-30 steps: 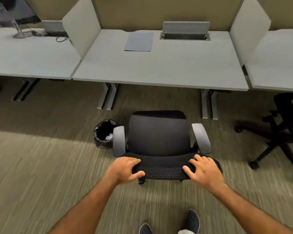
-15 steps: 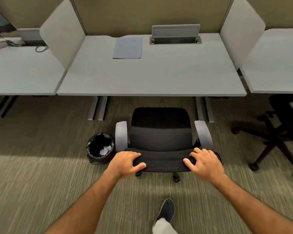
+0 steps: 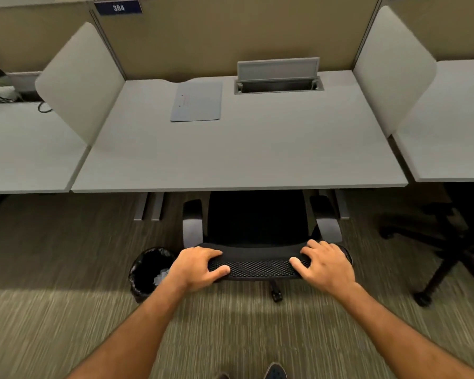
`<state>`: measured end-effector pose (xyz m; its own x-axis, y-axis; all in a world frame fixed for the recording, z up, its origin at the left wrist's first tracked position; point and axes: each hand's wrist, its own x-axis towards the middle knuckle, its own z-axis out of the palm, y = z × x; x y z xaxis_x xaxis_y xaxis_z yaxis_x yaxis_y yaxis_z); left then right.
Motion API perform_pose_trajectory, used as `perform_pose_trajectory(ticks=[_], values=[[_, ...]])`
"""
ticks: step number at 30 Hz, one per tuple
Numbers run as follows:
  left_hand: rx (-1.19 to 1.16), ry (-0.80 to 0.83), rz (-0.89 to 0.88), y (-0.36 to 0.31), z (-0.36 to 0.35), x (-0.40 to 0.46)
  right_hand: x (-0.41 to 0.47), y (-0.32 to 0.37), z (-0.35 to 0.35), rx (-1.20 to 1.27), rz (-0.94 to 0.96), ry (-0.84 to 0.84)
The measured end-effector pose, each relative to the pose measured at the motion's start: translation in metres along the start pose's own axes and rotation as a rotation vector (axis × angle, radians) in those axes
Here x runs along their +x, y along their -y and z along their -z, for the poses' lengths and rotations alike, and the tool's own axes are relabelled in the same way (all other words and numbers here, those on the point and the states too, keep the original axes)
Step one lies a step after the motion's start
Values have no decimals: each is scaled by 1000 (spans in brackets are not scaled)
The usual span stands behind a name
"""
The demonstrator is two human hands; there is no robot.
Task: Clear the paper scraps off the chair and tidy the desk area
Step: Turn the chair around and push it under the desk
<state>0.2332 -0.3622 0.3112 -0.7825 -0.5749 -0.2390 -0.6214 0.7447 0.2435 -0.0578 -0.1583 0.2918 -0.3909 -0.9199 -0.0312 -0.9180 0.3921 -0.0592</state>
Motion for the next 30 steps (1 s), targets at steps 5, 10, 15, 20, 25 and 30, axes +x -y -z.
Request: perform_pose_trajectory(ticks=[5, 10, 15, 20, 25, 30], values=[[-11, 33, -11, 21, 19, 46, 46, 0, 3, 6, -18, 24], [-38, 48, 15, 36, 37, 94, 93, -3, 10, 23, -56, 55], [-100, 27, 49, 54, 54, 134, 134, -2, 15, 41, -91, 83], [-98, 40, 43, 69, 67, 169, 173, -2, 20, 50, -102, 104], [-115, 50, 49, 79, 76, 202, 210, -10, 26, 88, -97, 122], [-73, 73, 43, 68, 67, 209, 218, -25, 15, 69, -119, 116]])
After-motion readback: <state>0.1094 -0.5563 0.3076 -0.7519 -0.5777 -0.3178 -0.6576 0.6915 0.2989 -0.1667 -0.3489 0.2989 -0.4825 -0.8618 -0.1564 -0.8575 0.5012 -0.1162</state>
